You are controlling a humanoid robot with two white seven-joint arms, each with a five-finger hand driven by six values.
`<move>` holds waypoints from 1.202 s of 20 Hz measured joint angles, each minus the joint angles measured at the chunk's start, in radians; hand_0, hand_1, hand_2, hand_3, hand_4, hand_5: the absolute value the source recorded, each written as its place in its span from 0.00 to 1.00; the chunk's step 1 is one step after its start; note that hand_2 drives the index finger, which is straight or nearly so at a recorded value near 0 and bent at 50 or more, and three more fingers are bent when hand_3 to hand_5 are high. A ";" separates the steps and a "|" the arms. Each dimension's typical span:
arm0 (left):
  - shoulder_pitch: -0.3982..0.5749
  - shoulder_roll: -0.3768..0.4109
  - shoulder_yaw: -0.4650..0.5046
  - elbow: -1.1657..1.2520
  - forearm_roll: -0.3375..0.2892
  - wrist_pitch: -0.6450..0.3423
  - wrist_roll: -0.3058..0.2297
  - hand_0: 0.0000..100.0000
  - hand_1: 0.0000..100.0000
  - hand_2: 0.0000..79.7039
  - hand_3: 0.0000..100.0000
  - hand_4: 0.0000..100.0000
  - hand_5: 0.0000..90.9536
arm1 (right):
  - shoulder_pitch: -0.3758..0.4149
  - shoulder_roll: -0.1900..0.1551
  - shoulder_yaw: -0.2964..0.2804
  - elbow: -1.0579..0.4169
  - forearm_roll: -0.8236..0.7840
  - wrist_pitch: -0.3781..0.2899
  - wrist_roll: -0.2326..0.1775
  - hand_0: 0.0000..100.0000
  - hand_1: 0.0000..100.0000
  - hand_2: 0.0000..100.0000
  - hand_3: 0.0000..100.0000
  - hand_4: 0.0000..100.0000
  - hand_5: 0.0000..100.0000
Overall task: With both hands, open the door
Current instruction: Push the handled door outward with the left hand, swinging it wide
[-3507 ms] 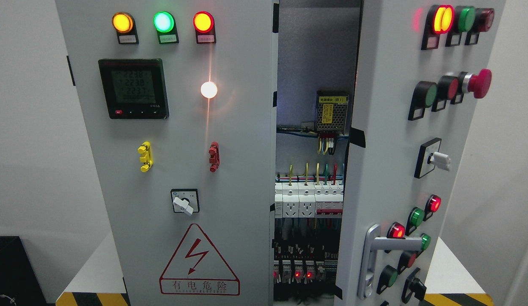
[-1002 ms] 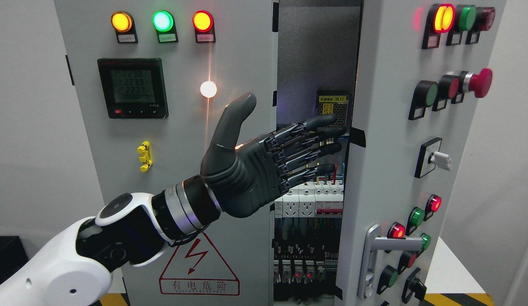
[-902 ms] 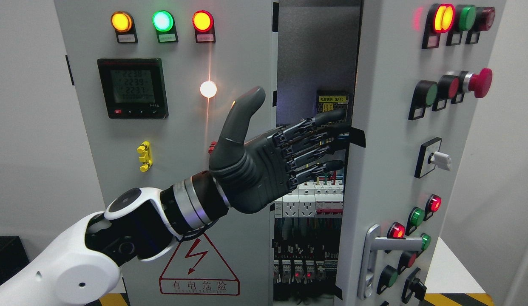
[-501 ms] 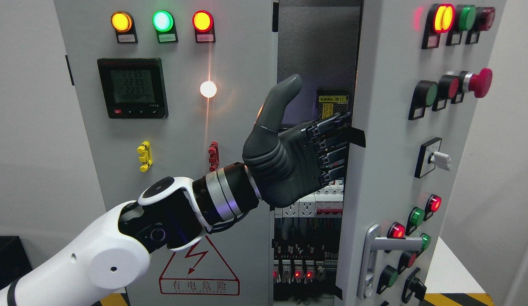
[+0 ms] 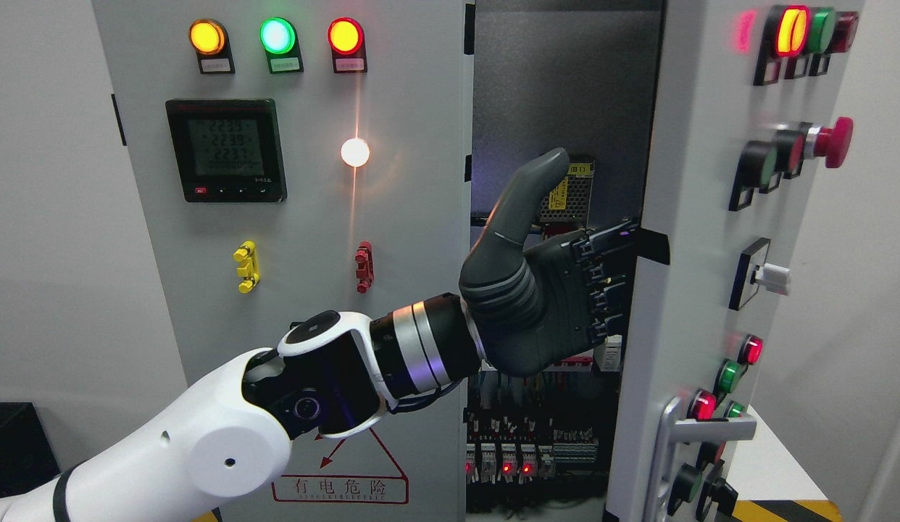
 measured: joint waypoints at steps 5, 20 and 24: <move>-0.013 -0.026 -0.017 -0.007 0.002 0.000 0.000 0.00 0.00 0.00 0.00 0.00 0.00 | 0.000 0.000 0.000 0.000 0.000 0.000 -0.003 0.00 0.00 0.00 0.00 0.00 0.00; -0.045 -0.140 -0.050 -0.002 -0.008 0.006 0.000 0.00 0.00 0.00 0.00 0.00 0.00 | 0.000 0.000 0.000 0.000 0.000 0.000 0.000 0.00 0.00 0.00 0.00 0.00 0.00; -0.048 -0.188 -0.055 0.025 -0.012 0.006 0.007 0.00 0.00 0.00 0.00 0.00 0.00 | 0.000 0.000 0.000 0.000 0.000 0.000 0.000 0.00 0.00 0.00 0.00 0.00 0.00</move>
